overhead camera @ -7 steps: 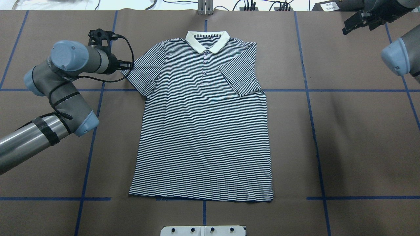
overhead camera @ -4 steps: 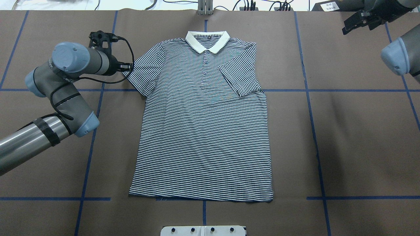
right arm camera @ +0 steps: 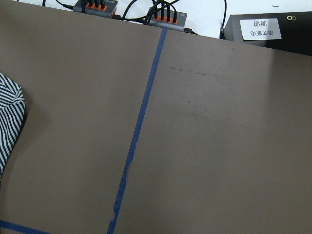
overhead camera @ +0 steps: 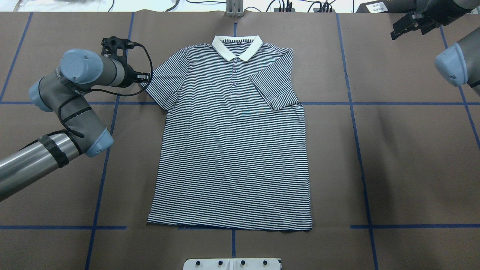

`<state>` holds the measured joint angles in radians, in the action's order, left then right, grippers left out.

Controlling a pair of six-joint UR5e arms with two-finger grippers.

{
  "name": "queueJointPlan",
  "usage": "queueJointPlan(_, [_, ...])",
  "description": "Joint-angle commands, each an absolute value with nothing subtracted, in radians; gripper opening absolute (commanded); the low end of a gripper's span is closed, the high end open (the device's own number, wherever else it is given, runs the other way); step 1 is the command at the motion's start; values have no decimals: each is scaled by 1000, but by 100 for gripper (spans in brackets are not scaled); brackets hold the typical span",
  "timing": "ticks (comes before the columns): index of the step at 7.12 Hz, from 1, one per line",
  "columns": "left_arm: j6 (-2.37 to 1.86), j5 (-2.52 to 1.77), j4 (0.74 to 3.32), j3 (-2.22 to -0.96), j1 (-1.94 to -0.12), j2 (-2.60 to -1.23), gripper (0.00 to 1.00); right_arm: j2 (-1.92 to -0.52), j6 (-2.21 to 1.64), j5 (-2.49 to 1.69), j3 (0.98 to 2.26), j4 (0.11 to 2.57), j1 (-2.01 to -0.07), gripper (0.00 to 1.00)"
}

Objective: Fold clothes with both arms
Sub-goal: 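Lower the left gripper onto the sleeve nearest it and grasp it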

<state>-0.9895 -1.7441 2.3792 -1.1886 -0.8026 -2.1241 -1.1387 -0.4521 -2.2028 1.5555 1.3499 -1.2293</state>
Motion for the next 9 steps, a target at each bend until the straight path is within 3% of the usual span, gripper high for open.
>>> queueJointPlan(1, [-989,-1744,2379,-1177,-802,-2131,50,-1140,-453,-2203,1555,1350,-1229,100])
queueJointPlan(2, [-989,-1744,2381,-1172,-802,-2131,44,-1138,-453,-2203,1557,1350,-1229,100])
queueJointPlan(3, [-991,-1744,2390,-1170,-802,-2131,31,-1137,-453,-2203,1557,1350,-1230,100])
queueJointPlan(4, [-996,-1744,2393,-1170,-802,-2131,0,-1137,-454,-2203,1559,1350,-1230,100])
queueJointPlan(9, [-1053,-1747,2295,-1201,-798,-2239,0,-1137,-463,-2203,1559,1350,-1229,100])
